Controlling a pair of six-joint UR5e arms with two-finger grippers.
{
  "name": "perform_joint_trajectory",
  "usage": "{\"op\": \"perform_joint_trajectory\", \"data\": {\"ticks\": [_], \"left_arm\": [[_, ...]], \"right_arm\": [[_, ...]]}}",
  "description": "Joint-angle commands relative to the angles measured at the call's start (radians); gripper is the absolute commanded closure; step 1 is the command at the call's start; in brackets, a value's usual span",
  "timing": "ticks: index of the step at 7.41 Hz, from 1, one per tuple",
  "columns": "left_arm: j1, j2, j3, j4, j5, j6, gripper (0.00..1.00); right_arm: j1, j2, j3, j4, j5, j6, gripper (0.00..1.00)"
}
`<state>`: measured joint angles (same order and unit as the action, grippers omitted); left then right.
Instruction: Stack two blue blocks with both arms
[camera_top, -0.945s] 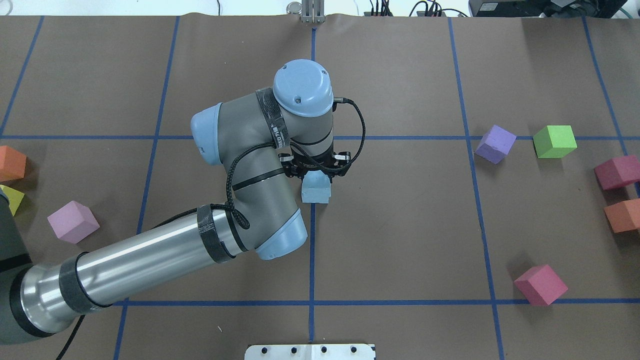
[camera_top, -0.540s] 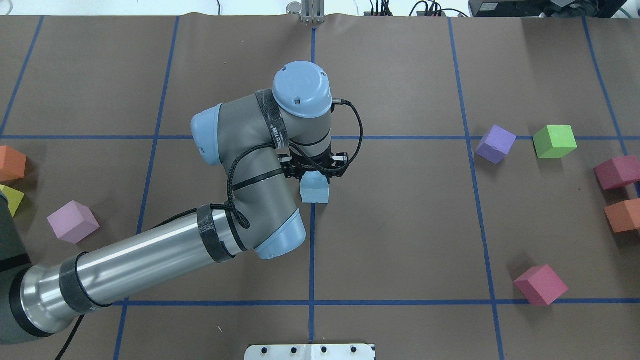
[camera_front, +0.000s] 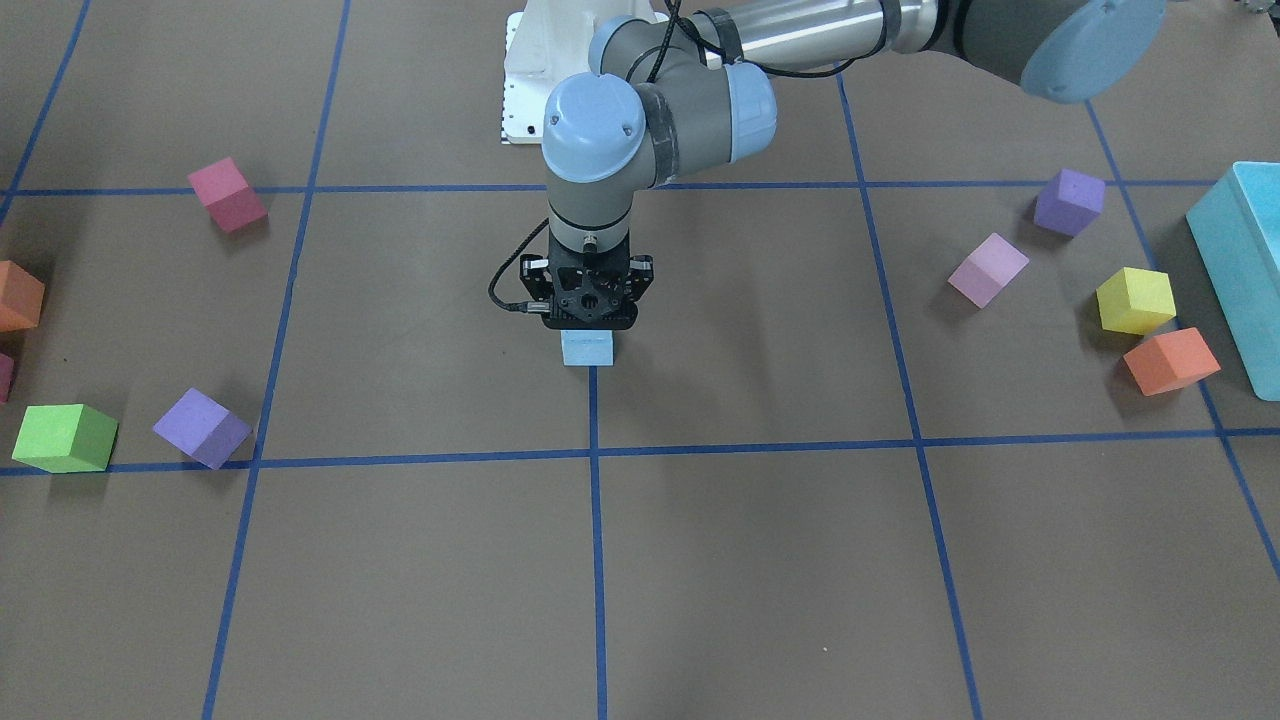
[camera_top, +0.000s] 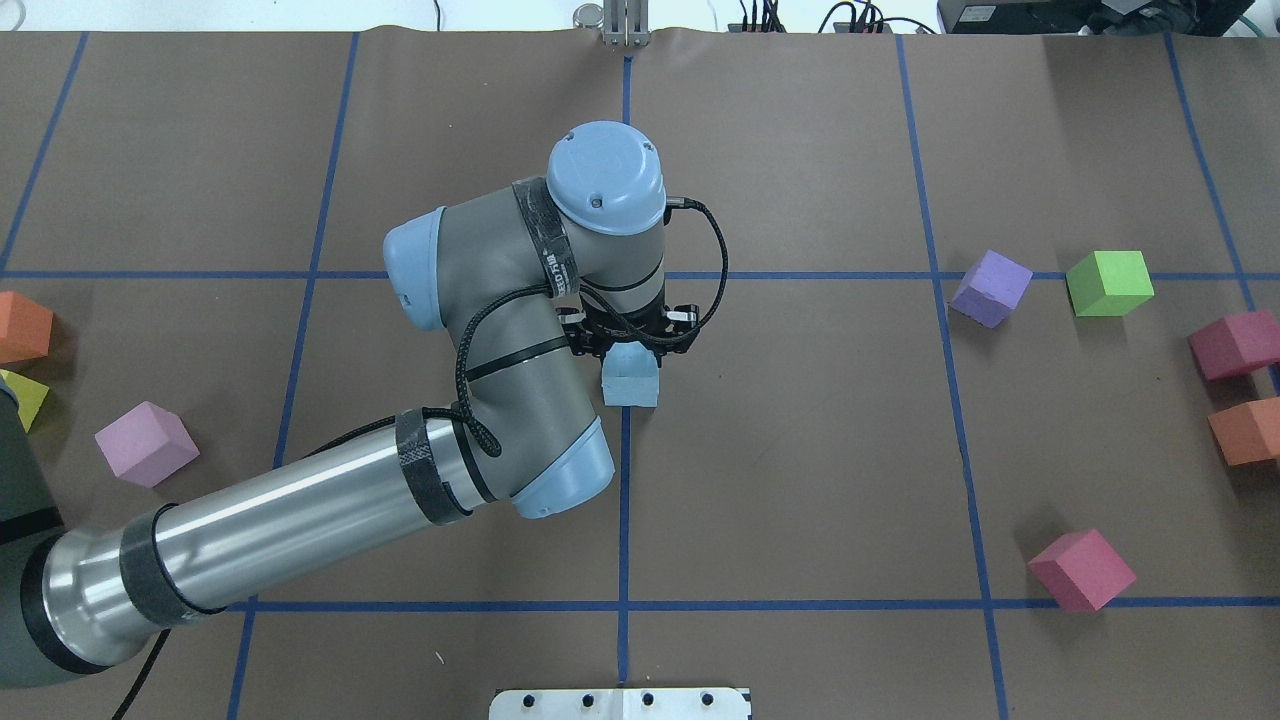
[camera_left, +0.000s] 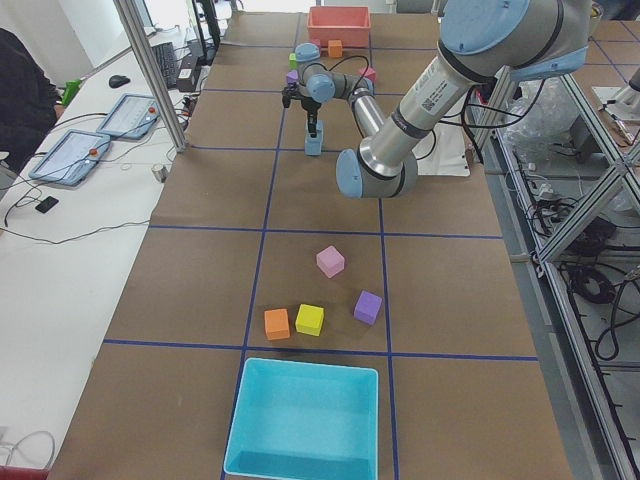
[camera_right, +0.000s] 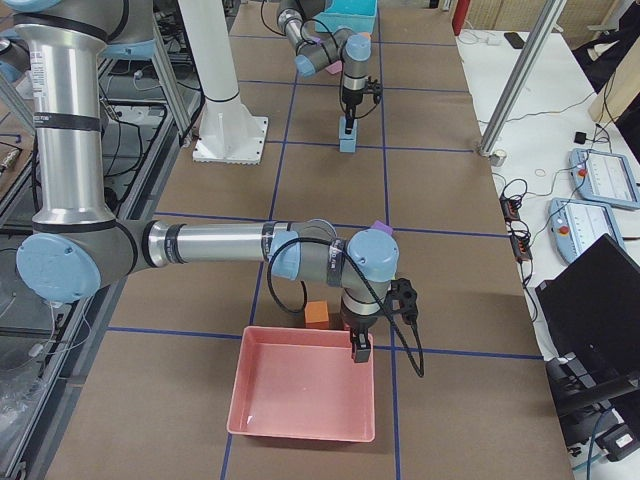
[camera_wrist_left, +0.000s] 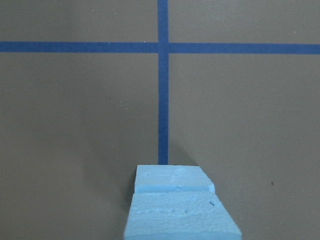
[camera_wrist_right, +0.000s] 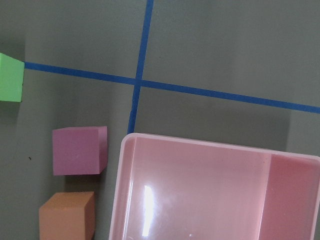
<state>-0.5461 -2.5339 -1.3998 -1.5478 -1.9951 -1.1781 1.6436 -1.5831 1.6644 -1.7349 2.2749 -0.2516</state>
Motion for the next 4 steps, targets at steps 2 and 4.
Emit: {"op": "perform_joint_trajectory", "data": {"ticks": [2, 4], "left_arm": [[0.0, 0.0, 0.001, -0.002, 0.001, 0.008, 0.41], [0.0, 0.0, 0.001, -0.002, 0.001, 0.008, 0.31]], "right_arm": [[0.001, 0.0, 0.0, 0.0, 0.0, 0.0, 0.0], [-0.001, 0.0, 0.0, 0.0, 0.0, 0.0, 0.0]]}}
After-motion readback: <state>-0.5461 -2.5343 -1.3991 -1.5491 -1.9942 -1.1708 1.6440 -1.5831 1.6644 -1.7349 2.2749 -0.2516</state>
